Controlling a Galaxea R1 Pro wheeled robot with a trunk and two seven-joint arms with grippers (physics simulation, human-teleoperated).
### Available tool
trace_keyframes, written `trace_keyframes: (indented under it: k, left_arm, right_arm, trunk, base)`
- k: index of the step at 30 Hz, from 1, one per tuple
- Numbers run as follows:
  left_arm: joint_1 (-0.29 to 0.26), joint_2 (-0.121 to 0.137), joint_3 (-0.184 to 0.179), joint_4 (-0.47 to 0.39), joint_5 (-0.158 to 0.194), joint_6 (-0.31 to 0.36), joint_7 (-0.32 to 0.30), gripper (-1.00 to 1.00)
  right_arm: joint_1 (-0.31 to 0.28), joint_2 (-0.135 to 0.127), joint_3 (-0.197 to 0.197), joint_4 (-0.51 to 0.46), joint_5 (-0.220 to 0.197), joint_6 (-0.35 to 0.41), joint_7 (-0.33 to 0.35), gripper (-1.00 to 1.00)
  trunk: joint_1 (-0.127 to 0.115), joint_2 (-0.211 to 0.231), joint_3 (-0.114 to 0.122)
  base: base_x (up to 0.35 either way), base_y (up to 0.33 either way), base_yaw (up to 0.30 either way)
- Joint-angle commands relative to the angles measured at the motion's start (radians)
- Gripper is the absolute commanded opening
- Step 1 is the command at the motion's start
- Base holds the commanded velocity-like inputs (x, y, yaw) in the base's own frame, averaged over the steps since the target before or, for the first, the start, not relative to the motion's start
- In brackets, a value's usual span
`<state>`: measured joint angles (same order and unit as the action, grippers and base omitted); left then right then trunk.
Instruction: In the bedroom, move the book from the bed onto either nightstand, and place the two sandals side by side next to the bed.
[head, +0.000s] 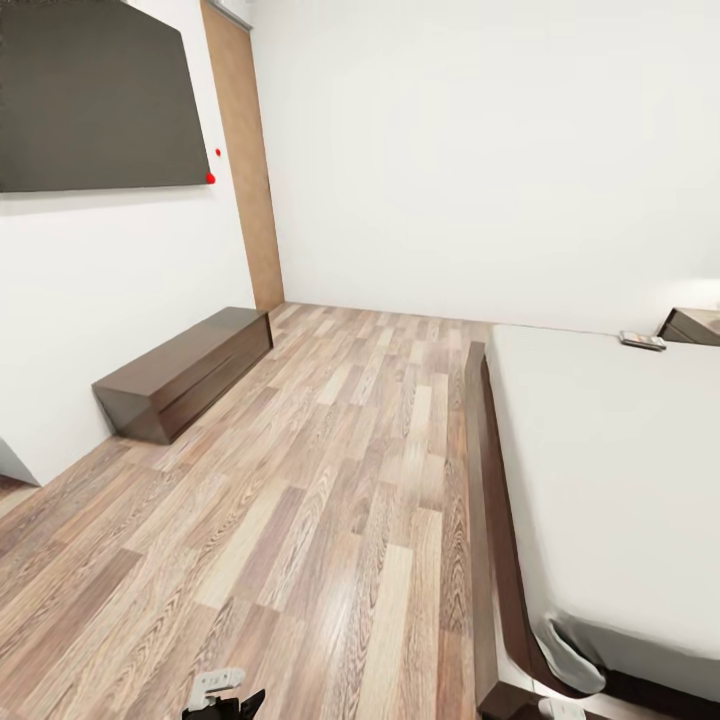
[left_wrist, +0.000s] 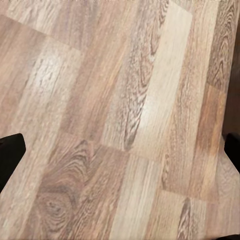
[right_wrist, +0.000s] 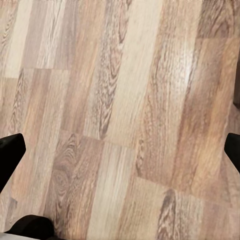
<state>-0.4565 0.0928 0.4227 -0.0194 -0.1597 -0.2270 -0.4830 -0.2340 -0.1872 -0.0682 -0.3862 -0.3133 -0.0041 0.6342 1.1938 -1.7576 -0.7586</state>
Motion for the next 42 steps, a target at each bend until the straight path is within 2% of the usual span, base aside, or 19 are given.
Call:
trace_keyframes:
  k: [1,11,21,42]
  left_arm:
    - [-0.001,0.000,0.008,0.001,-0.011,-0.005,-0.002,1.00]
    - [-0.001,0.001,0.008,0.001,-0.011,-0.005,-0.002,1.00]
    - [-0.001,0.001,0.008,0.001,-0.011,-0.005,-0.002,1.00]
    - [-0.001,-0.001,0.008,0.001,-0.011,-0.005,-0.002,1.00]
  right_arm:
    - [-0.001,0.000,-0.002,0.001,-0.004,0.000,0.005,1.00]
    - [-0.001,0.000,-0.002,0.001,-0.003,0.000,0.006,1.00]
    - [-0.001,0.000,-0.002,-0.002,-0.003,0.001,0.014,1.00]
    - [-0.001,0.000,-0.002,-0.003,-0.003,0.001,0.013,1.00]
  trunk:
    - [0.000,0.000,0.001]
    - [0.000,0.000,0.016]
    - [0.000,0.000,0.018]
    - [0.000,0.000,0.020]
  base:
    - [0.000,0.000,0.000]
    - [0.000,0.000,0.000]
    - [0.000,0.000,0.025]
    - [0.000,0.000,0.267]
